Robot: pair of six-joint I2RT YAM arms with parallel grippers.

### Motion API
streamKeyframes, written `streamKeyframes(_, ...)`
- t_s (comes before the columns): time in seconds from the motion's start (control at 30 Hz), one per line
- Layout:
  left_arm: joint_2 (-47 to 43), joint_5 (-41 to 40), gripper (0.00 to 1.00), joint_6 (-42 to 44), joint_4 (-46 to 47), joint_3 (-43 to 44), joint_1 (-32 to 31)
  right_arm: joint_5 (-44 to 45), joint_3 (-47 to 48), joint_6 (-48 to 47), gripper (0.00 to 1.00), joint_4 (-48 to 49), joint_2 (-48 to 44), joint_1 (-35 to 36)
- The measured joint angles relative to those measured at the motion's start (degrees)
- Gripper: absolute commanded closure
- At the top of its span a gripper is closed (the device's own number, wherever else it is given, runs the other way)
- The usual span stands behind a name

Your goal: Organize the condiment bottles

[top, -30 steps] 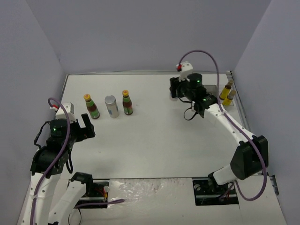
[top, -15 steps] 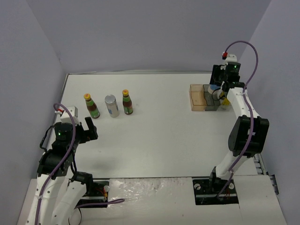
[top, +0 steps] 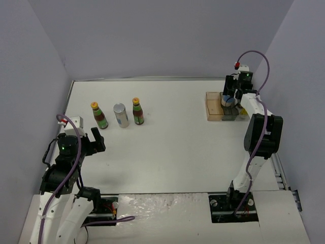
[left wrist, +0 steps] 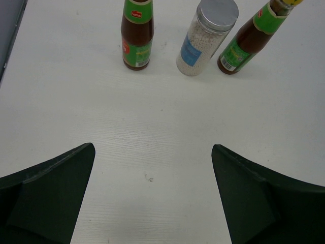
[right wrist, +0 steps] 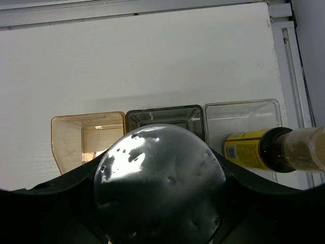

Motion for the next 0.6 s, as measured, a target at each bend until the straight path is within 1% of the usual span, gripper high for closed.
streamKeyframes(0.23,0.1,0.0,0.03,0.0,0.4,0.0,0.0,0.3,0.0,0.1,1.0,3.6,2.0,-0.3)
streamKeyframes(0.37,0.4,0.3,0.03,0.0,0.5,0.0,0.0,0.8,0.0,0.2,0.94,4.5,3.8,-0.6)
streamKeyframes(0.5,1.0,0.7,0.03,0.0,0.5,0.0,0.0,0.9,0.1,0.4,0.73,5.5,5.3,-0.7)
streamKeyframes(0.53,1.1,0.8,0.03,0.0,0.5,0.0,0.0,0.9,0.1,0.4,0.65,5.9,5.5,-0.7)
streamKeyframes(0.6,1.3,1.1,0.03,0.0,0.5,0.0,0.0,0.9,0.1,0.5,0.45,6.0,5.5,-0.7)
